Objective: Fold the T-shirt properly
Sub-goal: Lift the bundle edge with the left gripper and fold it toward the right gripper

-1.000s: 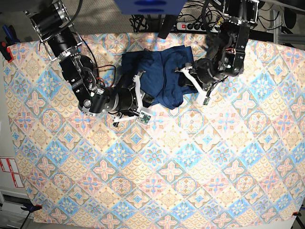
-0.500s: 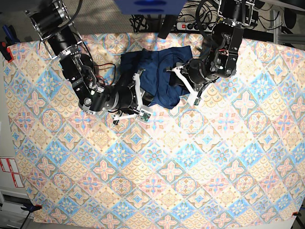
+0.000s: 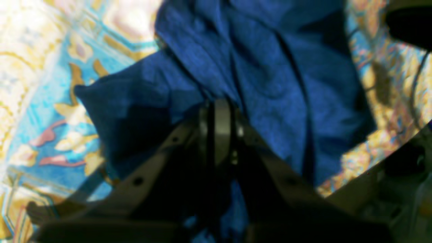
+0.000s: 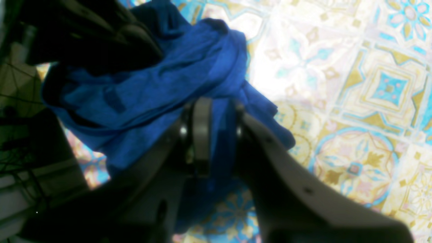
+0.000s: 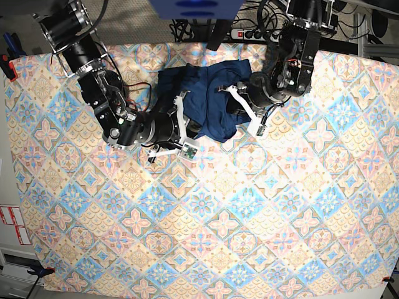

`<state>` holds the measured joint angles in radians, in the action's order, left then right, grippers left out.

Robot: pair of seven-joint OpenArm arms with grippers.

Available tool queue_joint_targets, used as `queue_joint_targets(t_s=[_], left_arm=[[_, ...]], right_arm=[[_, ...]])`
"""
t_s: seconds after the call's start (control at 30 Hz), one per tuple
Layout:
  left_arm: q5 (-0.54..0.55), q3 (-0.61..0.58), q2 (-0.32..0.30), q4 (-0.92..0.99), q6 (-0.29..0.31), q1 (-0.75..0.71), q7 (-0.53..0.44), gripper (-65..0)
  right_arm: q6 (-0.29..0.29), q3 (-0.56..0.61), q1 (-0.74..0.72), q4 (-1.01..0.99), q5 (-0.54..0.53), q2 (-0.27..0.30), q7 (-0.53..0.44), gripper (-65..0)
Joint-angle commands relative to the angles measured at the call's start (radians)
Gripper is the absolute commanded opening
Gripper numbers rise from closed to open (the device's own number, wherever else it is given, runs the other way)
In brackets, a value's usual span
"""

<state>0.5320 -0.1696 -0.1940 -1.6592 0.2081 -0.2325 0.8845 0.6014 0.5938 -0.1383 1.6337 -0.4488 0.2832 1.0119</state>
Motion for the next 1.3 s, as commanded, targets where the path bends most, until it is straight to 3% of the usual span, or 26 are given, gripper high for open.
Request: queue_joint_targets(t_s=[0.0,0.47,0.87,0.97,1.1,1.2,1.27], left_arm=[[0.01,0.023,-0.003,-0.04,0.006,-0.003,-0.012,-65.0],[0.007,0.152,-0.003,-0.221,0.004,-0.167,-0.014,-65.0],[0.004,0.167,0.003,-0.109,0.004,-0.126,-0.014,-63.6],[0.001,0.166,0.003,-0.065,0.003,-0.087,-0.004,-49.7],[0.01,0.169,0.003,-0.051,0.003,-0.064,0.031,-24.9],[0.012,0.187,0.001,-0.098,0.003,-0.089,0.023,-12.2],[0.012,0.227,0.003,-0.147,0.003,-0.12,0.025,-7.6]], right_arm=[[0.004,-0.005,-0.019,0.017,-0.015,0.003,-0.02,-56.0],[0.004,-0.005,-0.019,0.017,-0.015,0.003,-0.02,-56.0],[0.004,-0.005,-0.019,0.017,-0.015,0.001,-0.02,-56.0],[0.004,-0.005,-0.019,0.017,-0.015,0.001,-0.02,-56.0],[0.004,-0.005,-0.019,0.015,-0.015,0.001,-0.018,-55.9],[0.004,-0.005,-0.019,0.021,-0.015,0.001,0.009,-55.9],[0.004,-0.005,-0.019,0.027,-0.015,0.001,0.04,-55.8]])
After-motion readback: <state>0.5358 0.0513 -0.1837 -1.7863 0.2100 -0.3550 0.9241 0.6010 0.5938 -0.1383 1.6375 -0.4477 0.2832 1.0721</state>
